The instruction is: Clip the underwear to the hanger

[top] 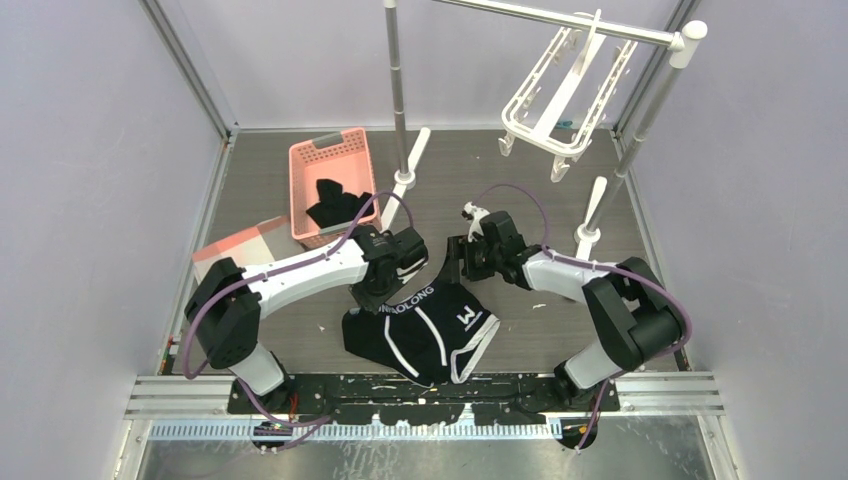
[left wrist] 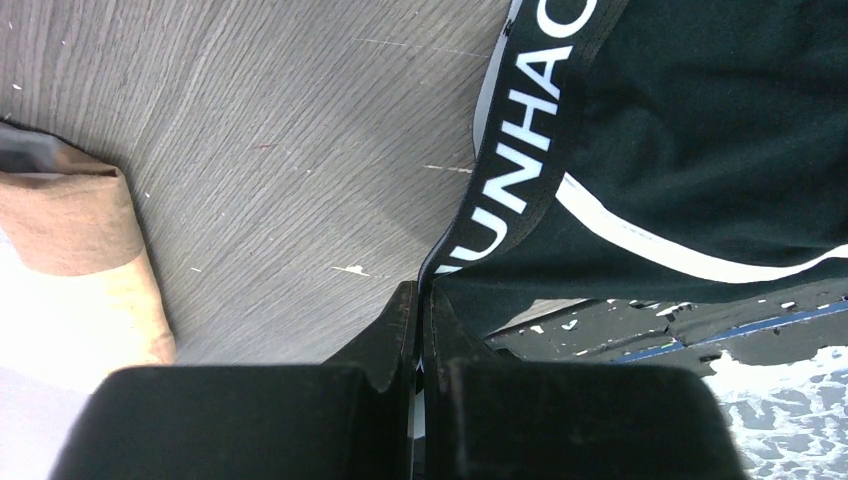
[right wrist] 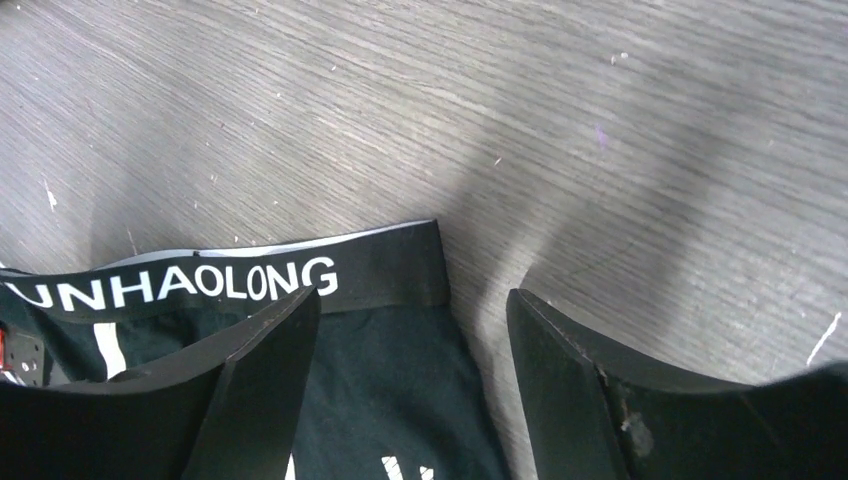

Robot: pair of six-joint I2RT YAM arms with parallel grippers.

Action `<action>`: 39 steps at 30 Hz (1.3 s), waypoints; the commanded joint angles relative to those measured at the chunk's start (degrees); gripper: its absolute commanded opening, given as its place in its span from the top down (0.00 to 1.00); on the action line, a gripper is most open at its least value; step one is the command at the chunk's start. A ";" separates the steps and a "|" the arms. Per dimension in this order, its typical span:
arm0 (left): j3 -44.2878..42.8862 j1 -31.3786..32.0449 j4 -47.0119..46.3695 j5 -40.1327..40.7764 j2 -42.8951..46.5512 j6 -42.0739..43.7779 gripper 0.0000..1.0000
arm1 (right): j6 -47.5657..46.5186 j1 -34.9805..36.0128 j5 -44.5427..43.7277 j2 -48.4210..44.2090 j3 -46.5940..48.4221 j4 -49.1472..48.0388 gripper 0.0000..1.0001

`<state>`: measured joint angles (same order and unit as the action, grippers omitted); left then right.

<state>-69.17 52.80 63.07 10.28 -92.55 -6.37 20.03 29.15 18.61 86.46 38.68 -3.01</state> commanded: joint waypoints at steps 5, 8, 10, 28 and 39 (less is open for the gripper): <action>0.02 -0.32 -0.73 0.09 0.82 0.73 1.00 | -3.19 0.56 1.53 4.77 4.35 -3.96 0.34; -0.15 -0.33 -0.60 0.09 0.74 0.66 1.00 | -3.24 0.77 1.89 6.16 4.65 -4.23 0.40; -0.14 -0.27 -0.58 0.13 0.73 0.67 1.00 | -3.24 0.94 1.87 6.73 4.68 -4.30 0.43; -0.51 -0.56 -0.25 1.45 1.30 0.67 1.00 | -0.82 1.53 -8.44 -5.62 -1.95 -5.30 1.00; -2.77 0.11 1.50 -2.03 9.47 -0.33 1.00 | 2.73 1.77 -16.30 -36.21 -9.11 5.22 1.00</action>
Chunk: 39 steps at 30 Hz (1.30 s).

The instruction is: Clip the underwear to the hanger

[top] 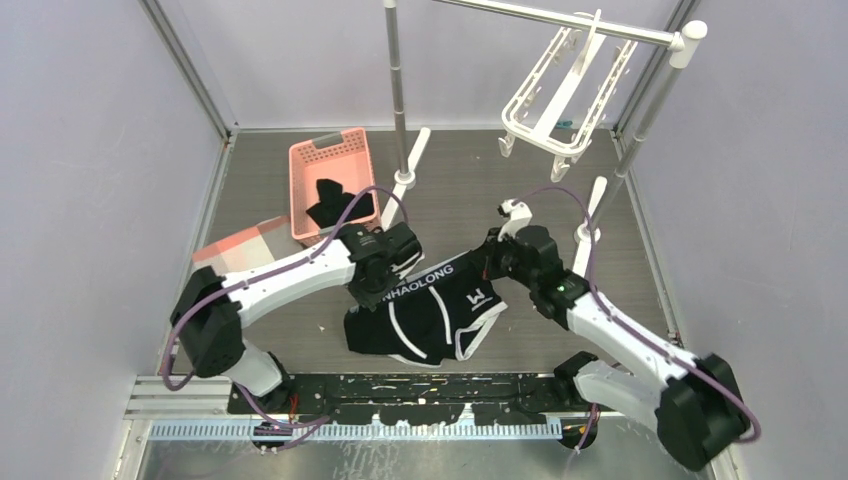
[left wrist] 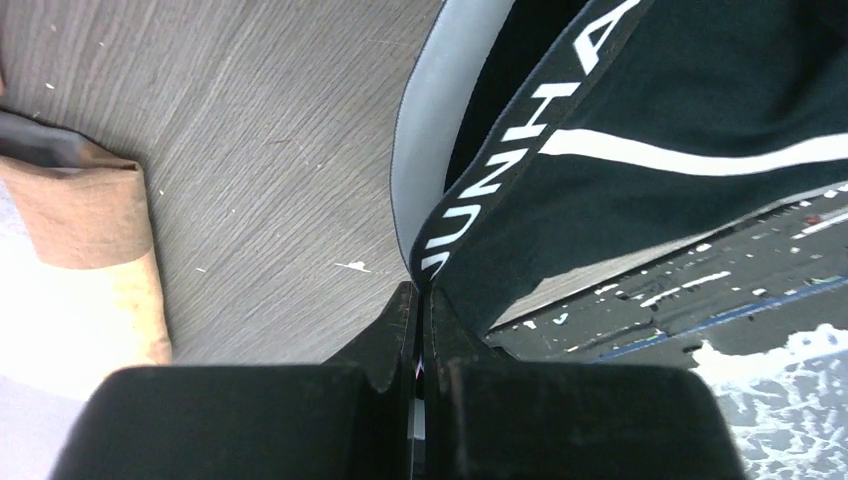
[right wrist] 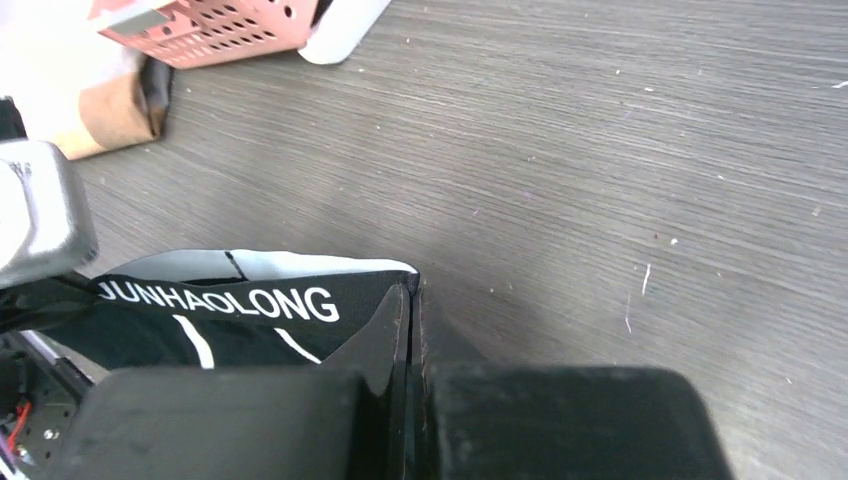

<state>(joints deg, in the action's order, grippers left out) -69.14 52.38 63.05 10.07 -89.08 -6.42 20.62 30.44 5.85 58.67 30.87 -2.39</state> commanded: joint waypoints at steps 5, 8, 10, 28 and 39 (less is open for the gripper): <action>-4.30 7.60 6.03 1.34 9.75 -3.57 1.00 | 4.48 0.81 -5.68 -25.50 -0.43 14.74 1.00; -5.99 13.08 8.11 2.66 11.76 -6.55 1.00 | 5.00 0.85 -5.59 -29.28 4.45 23.78 1.00; -7.52 15.36 9.66 3.51 12.86 -8.55 1.00 | 5.28 0.87 -4.06 -30.24 8.32 28.85 1.00; -16.10 32.05 24.71 6.70 19.19 -27.51 1.00 | 9.92 0.83 6.25 -37.33 27.85 54.87 1.00; -13.37 33.68 19.46 11.28 18.64 -26.10 1.00 | 10.73 0.77 4.65 -34.31 22.43 61.52 1.00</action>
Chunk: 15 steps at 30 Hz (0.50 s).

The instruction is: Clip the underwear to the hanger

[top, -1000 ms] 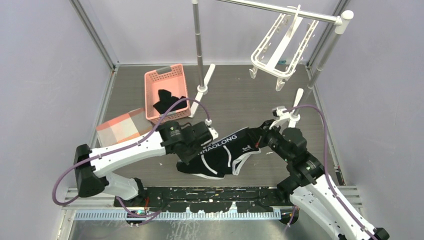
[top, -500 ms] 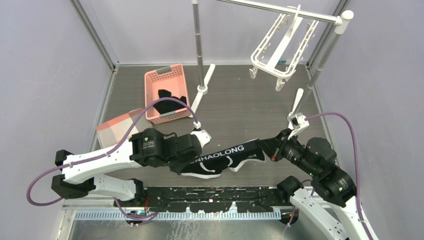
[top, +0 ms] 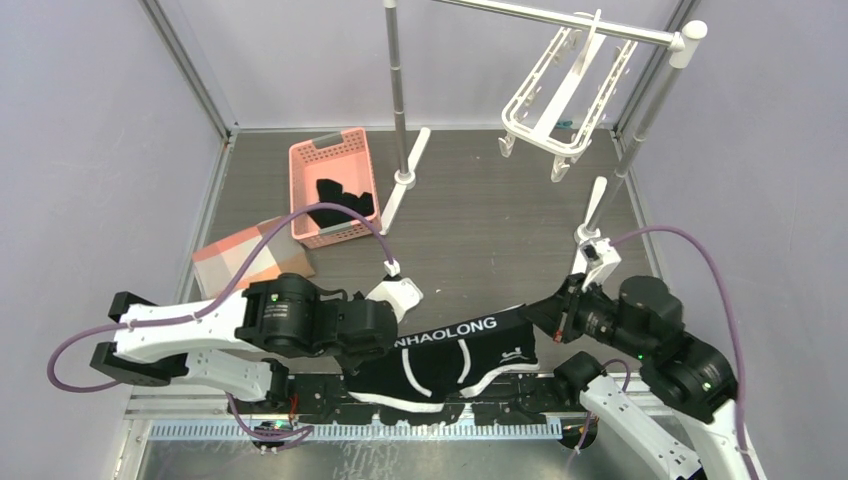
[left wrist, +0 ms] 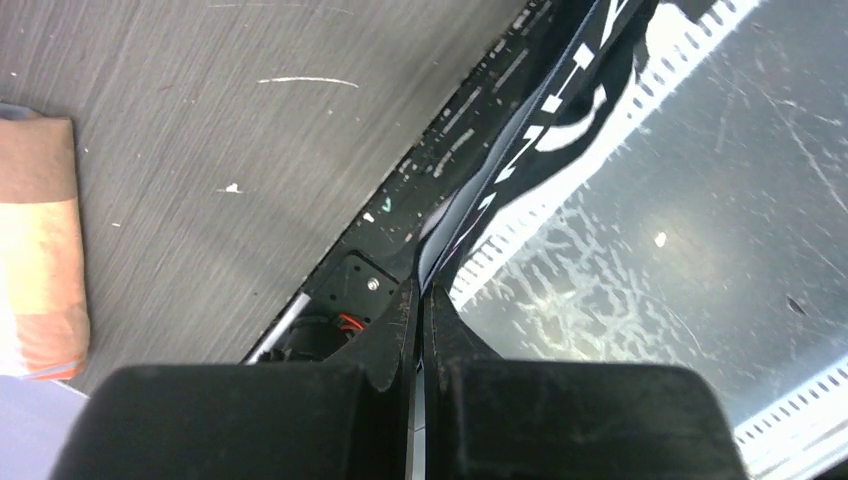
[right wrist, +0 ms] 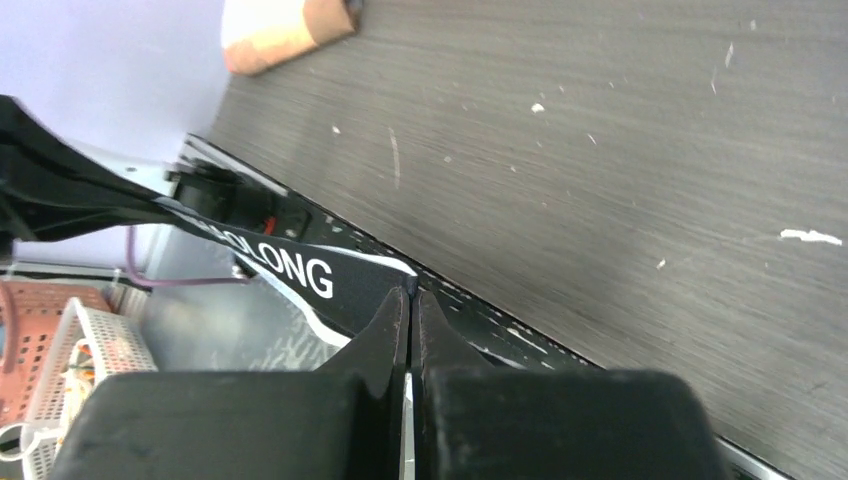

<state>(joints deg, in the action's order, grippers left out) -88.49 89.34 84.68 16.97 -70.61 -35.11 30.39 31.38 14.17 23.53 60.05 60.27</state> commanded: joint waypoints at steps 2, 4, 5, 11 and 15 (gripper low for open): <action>12.22 -9.26 -9.28 2.94 -0.59 6.54 1.00 | 1.77 -0.19 -8.54 0.56 -11.51 -6.49 1.00; 17.07 -15.78 -16.32 1.03 -1.66 9.89 1.00 | 1.80 -0.17 -13.81 1.03 -16.06 -12.55 1.00; 18.64 -18.60 -19.97 0.25 -3.88 11.46 1.00 | 2.05 -0.17 -15.90 1.74 -18.24 -16.64 1.00; 15.55 -27.50 -30.10 0.11 -15.03 21.35 1.00 | 3.69 -0.15 -25.83 9.69 -19.61 -27.61 0.99; 9.78 -29.47 -30.04 3.65 -25.94 25.85 1.00 | 5.18 -0.27 -30.53 16.46 -22.83 -34.23 0.98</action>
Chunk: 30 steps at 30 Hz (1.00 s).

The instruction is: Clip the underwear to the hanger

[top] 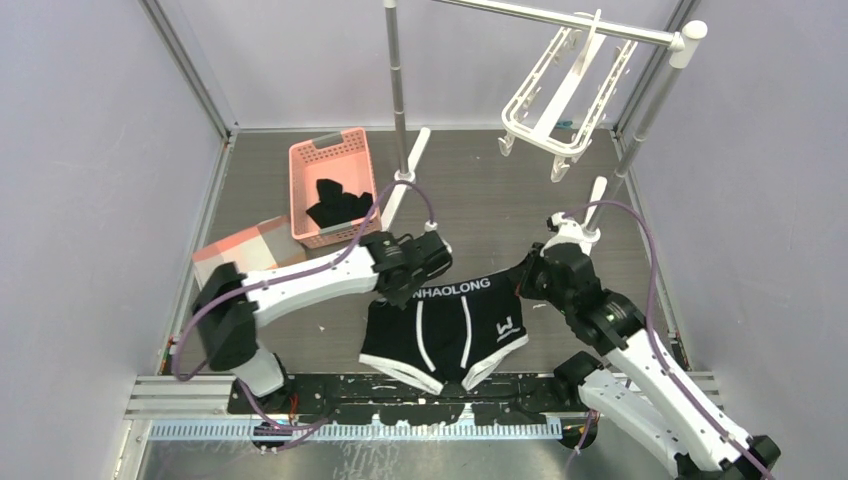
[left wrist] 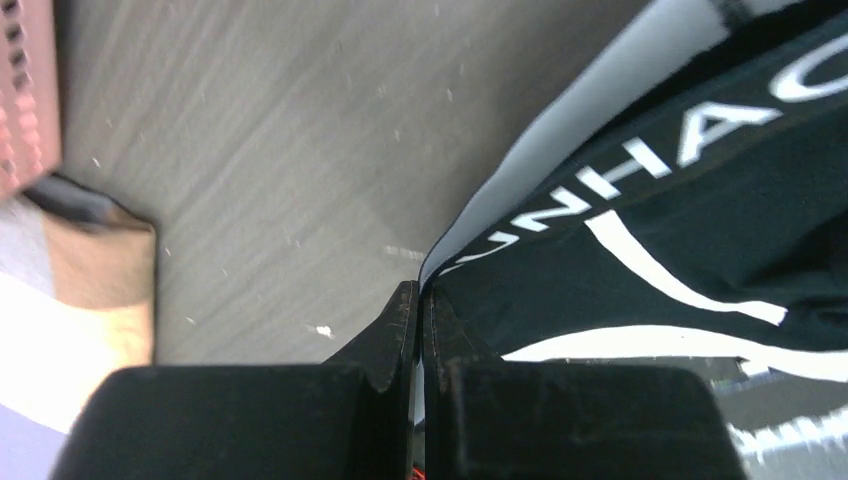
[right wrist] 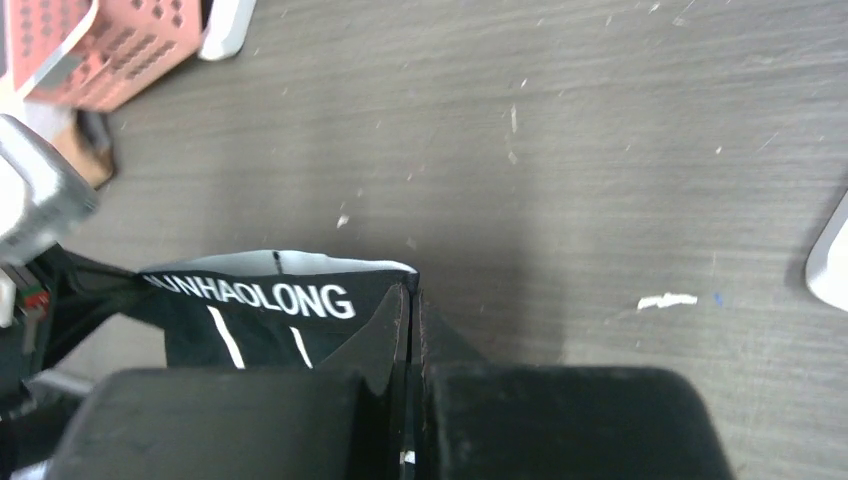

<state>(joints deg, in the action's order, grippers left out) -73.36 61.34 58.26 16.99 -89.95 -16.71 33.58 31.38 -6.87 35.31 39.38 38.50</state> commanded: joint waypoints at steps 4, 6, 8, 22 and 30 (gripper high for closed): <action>-8.40 -3.27 -5.38 4.55 -13.63 9.69 0.99 | 2.53 -0.26 -14.28 8.87 -5.68 -19.15 0.97; -9.04 -3.90 -6.05 4.97 -15.43 10.04 0.98 | 1.63 -0.39 -16.53 11.01 -6.51 -21.32 0.96; -9.12 -4.68 -6.72 5.62 -16.19 10.47 0.96 | 0.63 -0.65 -17.59 13.78 -6.90 -23.03 0.95; -10.72 -9.68 -10.71 6.47 -15.38 15.47 0.52 | -6.34 -3.65 -16.61 27.60 -4.93 -30.46 0.45; -7.02 -10.23 -13.05 3.02 -5.14 10.86 0.44 | -7.92 -5.20 -7.45 19.69 -7.11 -31.57 0.34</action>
<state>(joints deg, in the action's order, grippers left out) -81.91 51.44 49.34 22.17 -103.83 -2.74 26.83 26.87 -18.79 58.81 31.92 10.37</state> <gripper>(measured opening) 0.557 0.643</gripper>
